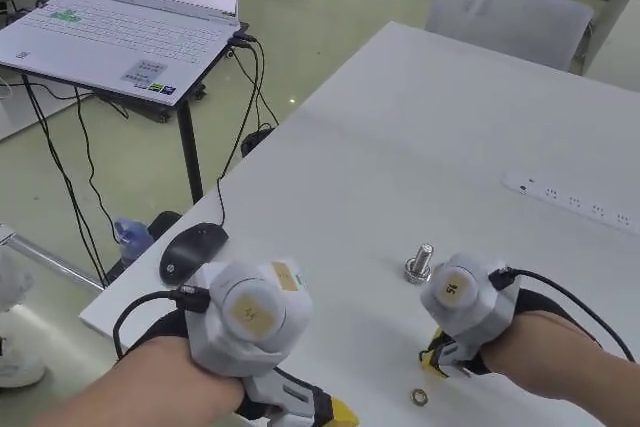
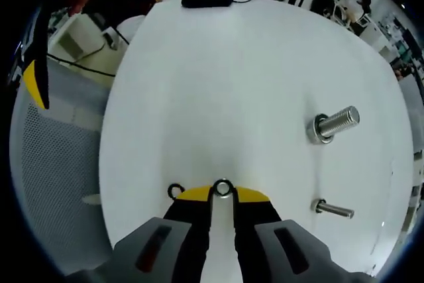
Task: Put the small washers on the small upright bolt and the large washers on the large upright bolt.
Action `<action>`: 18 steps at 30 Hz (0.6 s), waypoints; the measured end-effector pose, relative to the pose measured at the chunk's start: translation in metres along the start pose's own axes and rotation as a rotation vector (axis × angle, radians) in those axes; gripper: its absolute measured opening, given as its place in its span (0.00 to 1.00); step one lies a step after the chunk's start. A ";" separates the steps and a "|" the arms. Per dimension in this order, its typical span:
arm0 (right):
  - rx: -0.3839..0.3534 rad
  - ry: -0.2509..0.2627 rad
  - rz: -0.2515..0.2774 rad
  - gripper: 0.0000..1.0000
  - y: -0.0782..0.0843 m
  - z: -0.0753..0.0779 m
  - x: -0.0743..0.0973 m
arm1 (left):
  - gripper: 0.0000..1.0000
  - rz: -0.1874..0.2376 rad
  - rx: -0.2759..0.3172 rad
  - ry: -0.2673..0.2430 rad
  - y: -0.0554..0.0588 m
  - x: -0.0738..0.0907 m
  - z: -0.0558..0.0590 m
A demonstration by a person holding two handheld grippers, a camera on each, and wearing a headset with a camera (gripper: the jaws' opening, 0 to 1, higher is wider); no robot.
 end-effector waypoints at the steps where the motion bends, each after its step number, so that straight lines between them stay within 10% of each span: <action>1: -0.005 0.002 0.001 0.13 0.002 0.002 0.003 | 0.80 0.002 0.004 0.001 0.000 0.000 0.000; 18: -0.061 0.023 -0.043 0.13 0.051 0.020 0.038 | 0.81 0.014 -0.001 0.001 -0.004 -0.002 -0.006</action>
Point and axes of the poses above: the centre of the closed fingertips' face, and the gripper's own axes: x roughly backward along the fingers, z roughly to its right, y roughly out of its underside, the point moved 7 cm from there along x, roughly backward along the fingers, and after that the axes turned 6 degrees about y, right-handed, at the moved point
